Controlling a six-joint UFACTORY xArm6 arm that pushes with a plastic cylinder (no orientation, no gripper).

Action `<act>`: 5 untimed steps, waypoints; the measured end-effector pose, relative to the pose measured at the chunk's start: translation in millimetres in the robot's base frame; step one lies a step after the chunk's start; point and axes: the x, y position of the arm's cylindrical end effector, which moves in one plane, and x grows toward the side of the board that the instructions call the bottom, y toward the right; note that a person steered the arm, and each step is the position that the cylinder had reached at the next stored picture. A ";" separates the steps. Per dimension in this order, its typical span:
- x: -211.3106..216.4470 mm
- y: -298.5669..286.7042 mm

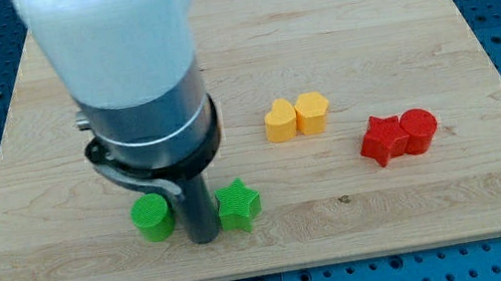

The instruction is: Separate the blue cube from the blue triangle

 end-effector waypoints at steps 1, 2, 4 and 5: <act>0.0 5.5; -9.8 5.5; -48.2 -17.7; -49.8 -45.6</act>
